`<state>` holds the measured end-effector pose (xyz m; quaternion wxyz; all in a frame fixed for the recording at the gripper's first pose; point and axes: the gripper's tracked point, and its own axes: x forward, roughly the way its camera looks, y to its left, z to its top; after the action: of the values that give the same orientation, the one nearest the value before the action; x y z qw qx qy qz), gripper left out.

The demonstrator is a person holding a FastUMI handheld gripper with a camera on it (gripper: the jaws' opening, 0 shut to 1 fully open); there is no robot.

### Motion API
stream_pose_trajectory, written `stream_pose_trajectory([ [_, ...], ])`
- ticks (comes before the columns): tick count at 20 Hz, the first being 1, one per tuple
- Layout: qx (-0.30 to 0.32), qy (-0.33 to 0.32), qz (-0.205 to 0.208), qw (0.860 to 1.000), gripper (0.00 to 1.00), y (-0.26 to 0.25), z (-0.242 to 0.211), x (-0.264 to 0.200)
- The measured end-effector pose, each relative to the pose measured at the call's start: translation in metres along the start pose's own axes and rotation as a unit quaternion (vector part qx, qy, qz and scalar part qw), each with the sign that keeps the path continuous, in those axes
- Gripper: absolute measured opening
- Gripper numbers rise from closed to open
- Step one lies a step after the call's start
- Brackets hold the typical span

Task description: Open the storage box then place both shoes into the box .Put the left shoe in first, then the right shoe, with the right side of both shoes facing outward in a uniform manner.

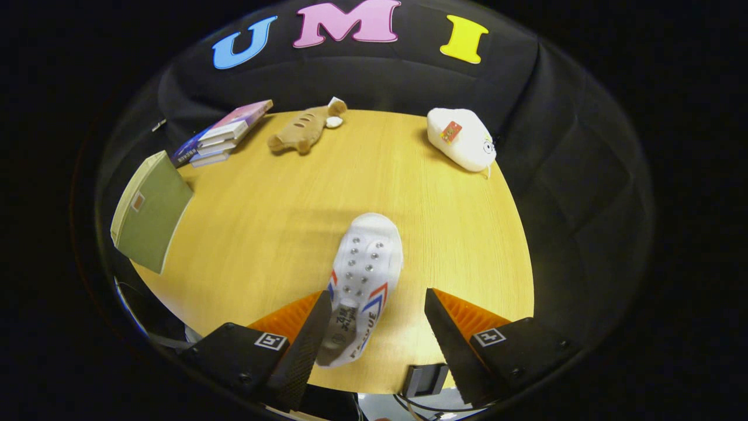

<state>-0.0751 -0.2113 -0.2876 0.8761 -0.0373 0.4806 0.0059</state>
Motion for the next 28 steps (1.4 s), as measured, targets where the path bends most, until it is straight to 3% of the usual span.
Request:
stream_pose_trajectory([
  [4, -0.008, 0.044, 0.009, 0.999, 0.99, -0.003, -0.027, 0.025],
  [8, 0.053, 0.075, 0.020, 0.996, 0.99, -0.002, -0.040, 0.047],
  [10, 0.079, 0.077, 0.040, 0.993, 0.91, 0.004, -0.038, 0.050],
  [11, 0.094, 0.075, 0.052, 0.991, 0.76, 0.010, -0.034, 0.052],
  [12, 0.108, 0.077, 0.060, 0.989, 0.69, 0.015, -0.034, 0.053],
  [14, 0.110, 0.079, 0.046, 0.990, 0.43, 0.014, -0.035, 0.055],
  [17, 0.146, 0.079, 0.035, 0.986, 0.22, 0.008, -0.037, 0.061],
  [21, 0.196, 0.087, 0.043, 0.976, 0.07, 0.008, -0.037, 0.059],
  [28, 0.212, 0.075, 0.051, 0.973, 0.07, 0.031, -0.020, 0.035],
])
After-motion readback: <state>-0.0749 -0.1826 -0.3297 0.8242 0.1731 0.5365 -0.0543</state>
